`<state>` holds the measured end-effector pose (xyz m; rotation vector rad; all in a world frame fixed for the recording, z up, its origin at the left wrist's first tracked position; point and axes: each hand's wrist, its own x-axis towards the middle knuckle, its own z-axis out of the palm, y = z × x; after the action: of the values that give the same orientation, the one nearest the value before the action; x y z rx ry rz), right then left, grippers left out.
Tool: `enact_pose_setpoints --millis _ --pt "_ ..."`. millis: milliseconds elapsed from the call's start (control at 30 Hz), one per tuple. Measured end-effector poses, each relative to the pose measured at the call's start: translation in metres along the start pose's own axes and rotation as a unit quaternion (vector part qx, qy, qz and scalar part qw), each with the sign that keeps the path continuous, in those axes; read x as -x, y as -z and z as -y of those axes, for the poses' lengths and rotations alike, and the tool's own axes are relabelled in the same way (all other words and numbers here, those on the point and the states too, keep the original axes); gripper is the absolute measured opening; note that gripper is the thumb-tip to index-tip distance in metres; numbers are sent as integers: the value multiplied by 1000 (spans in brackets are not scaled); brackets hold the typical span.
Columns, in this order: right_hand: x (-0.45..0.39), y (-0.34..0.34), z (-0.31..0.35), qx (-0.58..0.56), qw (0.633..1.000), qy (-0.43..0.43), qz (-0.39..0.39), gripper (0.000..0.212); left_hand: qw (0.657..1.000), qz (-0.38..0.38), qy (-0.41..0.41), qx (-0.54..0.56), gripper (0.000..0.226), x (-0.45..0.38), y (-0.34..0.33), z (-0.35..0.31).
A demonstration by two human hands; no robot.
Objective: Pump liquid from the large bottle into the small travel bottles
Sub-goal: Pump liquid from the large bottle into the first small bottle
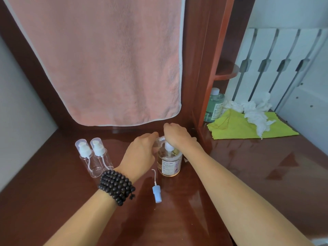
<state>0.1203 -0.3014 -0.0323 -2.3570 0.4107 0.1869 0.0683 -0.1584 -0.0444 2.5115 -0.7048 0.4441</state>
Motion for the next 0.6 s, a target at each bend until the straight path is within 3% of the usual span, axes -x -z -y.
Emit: enact_pose_setpoints --millis 167,300,600 --pt "9 18 9 -11 1000 -12 -15 57 1000 -3 -13 0 24 -5 12 0" --pt "6 16 10 15 1000 22 -1 44 1000 -7 -13 7 28 -7 12 -1" --pt "10 6 1 -6 1000 -28 6 51 1000 18 9 10 22 -1 1 -1"
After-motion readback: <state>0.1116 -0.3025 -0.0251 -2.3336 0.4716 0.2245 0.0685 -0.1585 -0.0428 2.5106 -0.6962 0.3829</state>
